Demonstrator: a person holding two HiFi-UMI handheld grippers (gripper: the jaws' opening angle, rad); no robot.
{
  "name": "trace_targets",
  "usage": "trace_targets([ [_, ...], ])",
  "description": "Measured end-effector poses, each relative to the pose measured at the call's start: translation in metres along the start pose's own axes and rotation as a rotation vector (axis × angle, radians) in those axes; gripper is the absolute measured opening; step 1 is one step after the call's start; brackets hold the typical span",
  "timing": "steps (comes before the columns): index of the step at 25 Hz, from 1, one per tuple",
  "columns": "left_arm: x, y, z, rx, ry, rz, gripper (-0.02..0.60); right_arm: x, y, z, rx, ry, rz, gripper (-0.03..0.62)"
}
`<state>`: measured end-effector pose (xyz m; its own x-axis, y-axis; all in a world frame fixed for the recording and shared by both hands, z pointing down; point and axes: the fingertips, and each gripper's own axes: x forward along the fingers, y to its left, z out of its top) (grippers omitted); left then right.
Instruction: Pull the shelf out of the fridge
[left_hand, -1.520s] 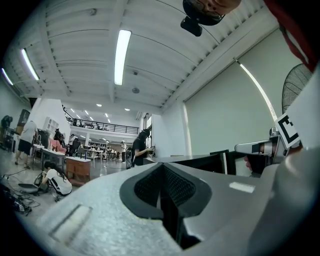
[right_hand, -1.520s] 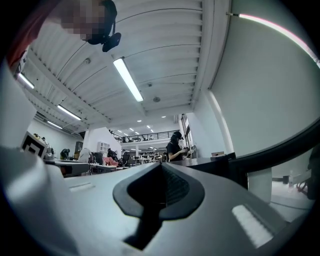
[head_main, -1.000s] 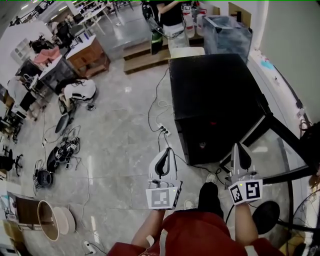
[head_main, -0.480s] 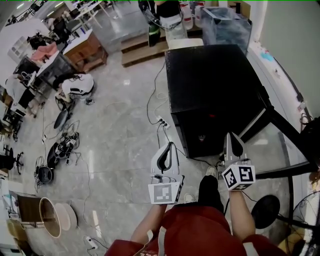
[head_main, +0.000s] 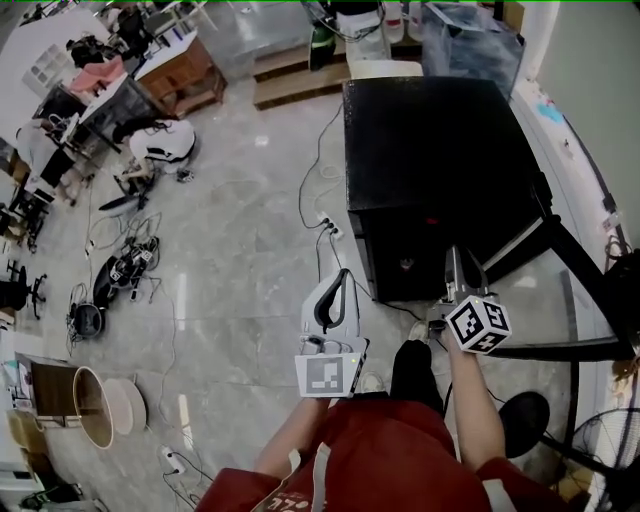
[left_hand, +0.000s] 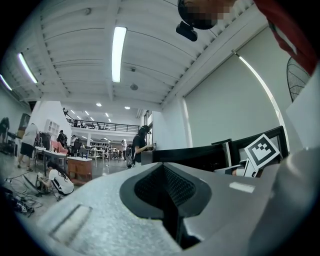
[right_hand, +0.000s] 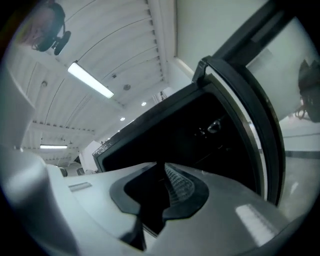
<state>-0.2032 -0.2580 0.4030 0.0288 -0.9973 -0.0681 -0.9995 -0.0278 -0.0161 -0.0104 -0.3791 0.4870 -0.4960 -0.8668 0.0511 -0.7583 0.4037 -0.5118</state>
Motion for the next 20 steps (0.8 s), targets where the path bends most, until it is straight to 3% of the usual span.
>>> trace_targets([
  [10, 0.009, -0.001, -0.001, 0.001, 0.012, 0.032, 0.002, 0.047, -0.023, -0.022, 0.430, -0.020, 0.016, 0.124],
  [20, 0.015, 0.001, -0.004, 0.014, 0.038, 0.061, 0.002, 0.092, -0.059, -0.039, 0.739, -0.090, 0.012, 0.158],
])
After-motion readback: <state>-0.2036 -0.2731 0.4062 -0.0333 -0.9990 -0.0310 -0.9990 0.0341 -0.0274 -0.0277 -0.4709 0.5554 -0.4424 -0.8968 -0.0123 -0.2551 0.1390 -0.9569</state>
